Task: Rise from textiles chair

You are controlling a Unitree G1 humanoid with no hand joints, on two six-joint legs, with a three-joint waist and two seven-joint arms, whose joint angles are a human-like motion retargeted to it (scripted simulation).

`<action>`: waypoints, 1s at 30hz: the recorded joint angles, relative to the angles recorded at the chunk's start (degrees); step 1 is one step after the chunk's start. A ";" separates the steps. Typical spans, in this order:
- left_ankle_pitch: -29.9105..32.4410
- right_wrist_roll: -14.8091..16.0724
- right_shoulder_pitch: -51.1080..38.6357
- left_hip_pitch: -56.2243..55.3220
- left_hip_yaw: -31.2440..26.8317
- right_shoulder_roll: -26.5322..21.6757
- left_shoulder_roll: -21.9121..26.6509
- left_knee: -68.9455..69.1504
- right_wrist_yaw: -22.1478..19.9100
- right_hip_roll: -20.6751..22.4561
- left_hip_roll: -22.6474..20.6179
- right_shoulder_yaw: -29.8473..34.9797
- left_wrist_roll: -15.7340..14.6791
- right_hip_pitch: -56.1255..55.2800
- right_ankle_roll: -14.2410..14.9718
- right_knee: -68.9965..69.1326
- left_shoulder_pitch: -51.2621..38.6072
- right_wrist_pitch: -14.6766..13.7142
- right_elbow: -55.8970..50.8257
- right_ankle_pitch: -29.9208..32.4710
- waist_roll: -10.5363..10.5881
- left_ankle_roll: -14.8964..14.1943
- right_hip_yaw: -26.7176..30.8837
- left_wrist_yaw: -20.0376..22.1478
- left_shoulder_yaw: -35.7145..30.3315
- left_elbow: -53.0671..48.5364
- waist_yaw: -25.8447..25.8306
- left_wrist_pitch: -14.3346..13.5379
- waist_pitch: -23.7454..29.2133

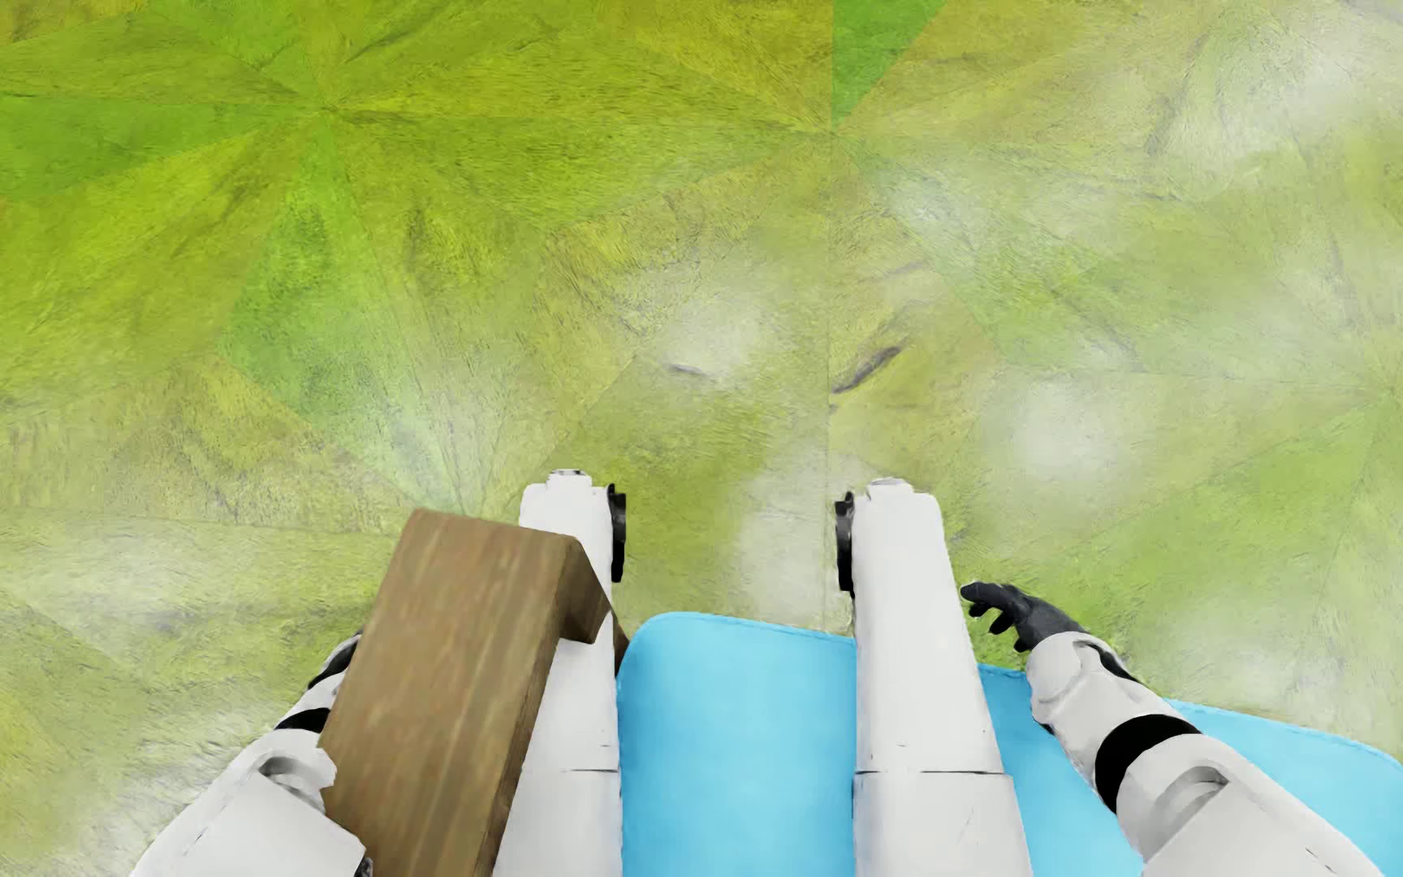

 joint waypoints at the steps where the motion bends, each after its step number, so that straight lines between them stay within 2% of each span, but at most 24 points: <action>1: 0.01 0.12 -0.08 0.03 0.03 -0.10 0.14 -0.02 -0.07 0.00 -0.03 -0.03 0.13 0.05 0.05 -0.04 -0.05 0.03 0.18 0.00 0.03 0.02 -0.03 0.08 -0.07 0.03 0.01 0.03 0.09; 11: -0.03 0.61 -2.47 -1.78 -0.16 -0.20 0.08 -0.04 -0.70 0.17 -0.49 0.20 -0.13 -1.74 0.53 -0.06 -1.96 -0.12 0.65 -0.14 0.23 0.13 0.22 1.10 -0.29 -0.23 -0.12 -0.54 1.55; 16: -0.44 -0.03 -5.46 -5.17 -0.47 -0.89 0.66 0.10 -1.69 -0.21 -0.63 0.07 -0.73 -5.13 2.13 0.12 -4.97 -0.78 -0.29 -0.83 0.43 -0.41 0.71 2.08 0.24 -0.09 -0.31 -1.39 4.41; 20: -1.58 0.04 -9.39 -9.64 -0.98 -1.37 1.36 -0.46 -1.76 -0.44 -0.81 -0.13 -0.94 -9.37 3.70 -0.33 -8.67 -1.41 -0.24 -3.02 0.56 -0.94 1.18 2.54 -0.44 0.14 -0.29 -2.02 6.53; 23: -3.21 0.09 -10.04 -10.82 -0.99 -1.83 2.14 -3.00 -2.06 -0.29 -0.97 0.37 -2.05 -10.25 3.88 -2.87 -9.12 -2.34 -0.62 -6.13 0.96 -1.00 1.13 3.31 -3.44 -0.50 -0.46 -2.78 6.66; 26: -3.27 0.75 -8.14 -7.13 -0.21 -1.66 2.54 -9.69 -3.11 -0.69 -0.69 -0.54 -2.02 -5.95 3.76 -10.07 -7.06 -2.80 0.00 -6.93 1.27 -0.88 0.22 4.65 -5.59 -0.80 -0.47 -3.21 5.01; 28: -3.20 0.52 -5.15 -1.74 0.84 -1.71 2.40 -16.11 -3.28 -0.60 -0.44 -1.15 -2.40 -0.95 3.15 -16.47 -3.54 -2.80 -0.01 -6.67 0.92 -0.35 -0.82 5.33 -4.58 -1.87 -0.41 -3.75 2.84; 30: -2.76 -0.13 -1.80 4.93 2.22 -1.82 2.36 -23.84 -3.00 -0.42 -0.08 -2.24 -1.35 5.25 2.26 -24.27 1.10 -2.82 -0.18 -5.82 0.73 0.27 -2.05 4.86 -3.17 -2.20 -0.48 -3.74 0.19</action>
